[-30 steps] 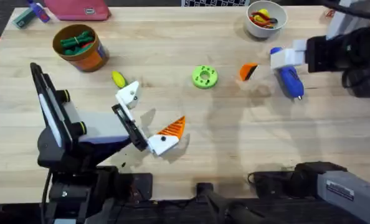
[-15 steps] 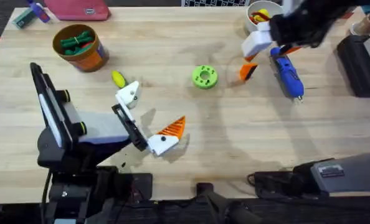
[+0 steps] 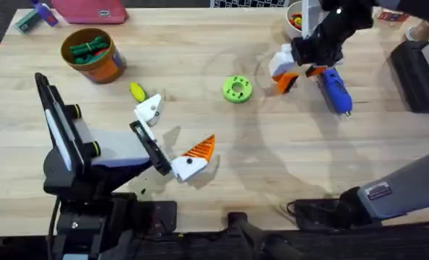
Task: Pick up the gripper from the table and insert it into the empty holder that is missing its gripper. Then pick up a screw, insert it into the mounting hole, and use the screwdriver to tighten it. Finally, clean up the table by picking up the vegetable and placing it into the bucket.
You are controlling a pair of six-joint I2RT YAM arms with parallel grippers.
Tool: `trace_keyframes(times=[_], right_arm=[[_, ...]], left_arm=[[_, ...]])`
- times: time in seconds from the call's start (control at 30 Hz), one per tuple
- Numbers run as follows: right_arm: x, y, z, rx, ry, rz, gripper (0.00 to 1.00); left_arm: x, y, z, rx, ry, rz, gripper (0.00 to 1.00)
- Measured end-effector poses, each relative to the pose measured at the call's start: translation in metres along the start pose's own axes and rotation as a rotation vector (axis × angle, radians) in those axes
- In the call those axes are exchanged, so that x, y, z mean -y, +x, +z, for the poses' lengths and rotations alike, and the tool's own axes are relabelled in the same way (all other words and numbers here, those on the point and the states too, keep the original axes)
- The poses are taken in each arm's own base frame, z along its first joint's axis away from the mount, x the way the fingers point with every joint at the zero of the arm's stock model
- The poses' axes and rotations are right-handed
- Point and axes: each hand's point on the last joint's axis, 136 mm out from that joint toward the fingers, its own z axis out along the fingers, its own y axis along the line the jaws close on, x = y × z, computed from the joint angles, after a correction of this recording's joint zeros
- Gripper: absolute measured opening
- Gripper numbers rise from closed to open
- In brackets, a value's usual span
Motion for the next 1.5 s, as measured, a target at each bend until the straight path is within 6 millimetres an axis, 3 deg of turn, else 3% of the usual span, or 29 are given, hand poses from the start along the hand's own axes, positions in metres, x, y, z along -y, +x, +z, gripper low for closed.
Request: trace_keyframes(times=[0.27,0.37,0.4,0.5,0.87,1.0,1.13,1.33,1.5], right_arm=[[0.000,0.004,0.004,-0.011,0.004,-0.032,0.622],[-0.001,0.003,0.006,-0.006,0.004,-0.042,0.467],[-0.001,0.003,0.007,-0.005,0.004,-0.044,0.399],[-0.002,0.005,0.012,-0.007,0.010,-0.048,0.035],[-0.001,0.004,0.011,0.000,0.014,-0.048,0.012],[-0.006,0.009,0.002,0.012,-0.014,-0.048,0.011],[-0.025,-0.001,-0.031,0.133,-0.113,-0.057,0.009],[-0.071,-0.022,-0.104,0.388,-0.376,-0.098,0.009],[-0.114,-0.032,-0.133,0.493,-0.664,-0.174,0.009]], left_arm=[[0.000,0.000,0.000,0.000,0.000,0.000,0.985],[0.000,0.000,0.000,0.000,0.000,0.000,0.985],[0.000,0.000,0.000,0.000,0.000,0.000,0.985],[0.000,0.000,0.000,0.000,0.000,0.000,0.985],[0.000,0.000,0.000,0.000,0.000,0.000,0.985],[0.000,0.000,0.000,0.000,0.000,0.000,0.986],[0.000,0.000,0.000,0.000,0.000,0.000,0.986],[0.000,0.000,0.000,0.000,0.000,0.000,0.985],[0.000,0.000,0.000,0.000,0.000,0.000,0.985]])
